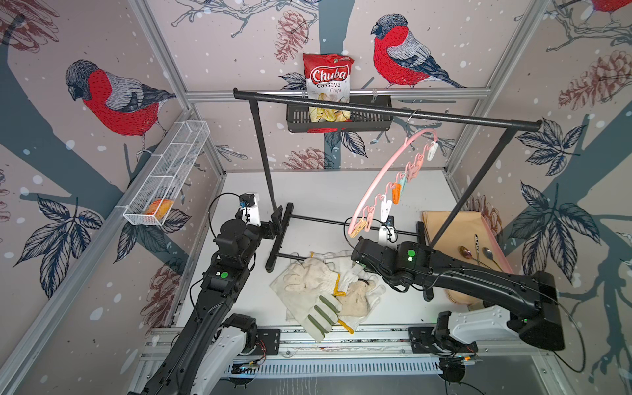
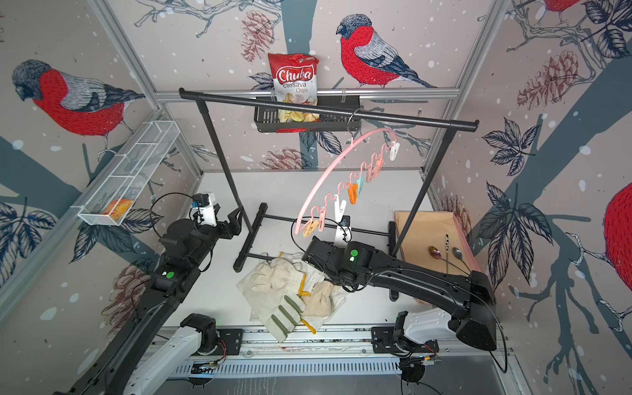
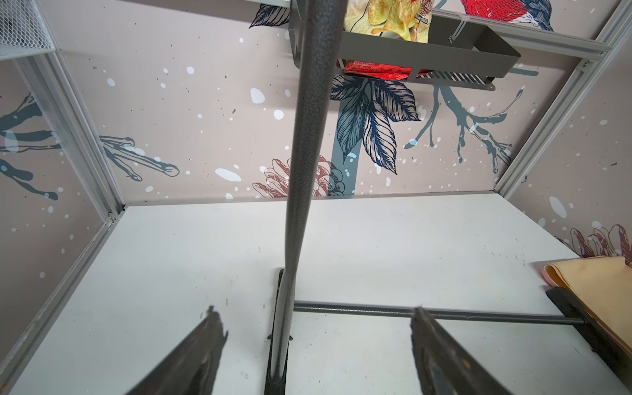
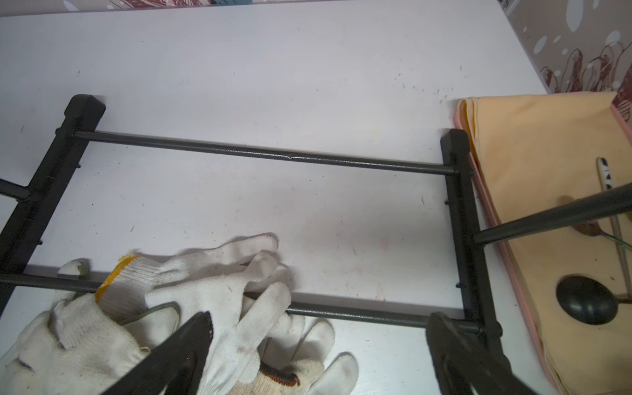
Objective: Clip the gloves onto a hanger to dry
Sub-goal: Adjust the hanger on the clothesline.
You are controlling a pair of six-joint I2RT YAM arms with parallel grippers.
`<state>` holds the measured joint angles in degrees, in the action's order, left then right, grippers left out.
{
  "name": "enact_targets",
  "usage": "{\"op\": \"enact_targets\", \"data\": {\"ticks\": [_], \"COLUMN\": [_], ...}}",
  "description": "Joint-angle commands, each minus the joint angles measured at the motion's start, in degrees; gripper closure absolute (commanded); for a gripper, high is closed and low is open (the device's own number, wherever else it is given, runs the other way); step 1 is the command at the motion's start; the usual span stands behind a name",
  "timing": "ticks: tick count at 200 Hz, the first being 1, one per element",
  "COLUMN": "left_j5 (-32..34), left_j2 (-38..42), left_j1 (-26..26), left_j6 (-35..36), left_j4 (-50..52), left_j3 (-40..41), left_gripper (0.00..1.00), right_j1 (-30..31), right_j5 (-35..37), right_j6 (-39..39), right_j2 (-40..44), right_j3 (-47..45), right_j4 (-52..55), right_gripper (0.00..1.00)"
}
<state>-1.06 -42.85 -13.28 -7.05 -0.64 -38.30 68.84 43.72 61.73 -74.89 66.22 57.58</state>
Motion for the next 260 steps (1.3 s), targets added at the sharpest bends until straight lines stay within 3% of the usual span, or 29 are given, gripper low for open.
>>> {"op": "enact_targets", "data": {"ticks": [1,127,200,260], "left_j5": [0.01,-0.17,-0.35,-0.44], "left_j2": [-0.04,-0.05,0.19,0.53], "left_j1": [-0.07,-0.06,-0.07,-0.06], "left_j6": [-0.13,0.19,0.05,-0.08], "left_j4": [-0.54,-0.41,-0.28,-0.41], "left_j3": [0.23,0.78,1.22,1.98], "left_gripper": [0.15,0.15,0.15,0.15], "right_j1": [0.33,1.30,-0.71,-8.04], "right_j5": [4.67,16.91,18.40,14.28], "right_j6": [3.58,9.38,8.94,-3.80], "right_j2": [-0.58,-3.39,-1.42,2.82], "right_j3": [1.17,7.68,7.14,3.00], "right_j4": [4.29,17.97,17.90,6.13], "right_gripper": [0.00,0.00,0.00,0.00]}}
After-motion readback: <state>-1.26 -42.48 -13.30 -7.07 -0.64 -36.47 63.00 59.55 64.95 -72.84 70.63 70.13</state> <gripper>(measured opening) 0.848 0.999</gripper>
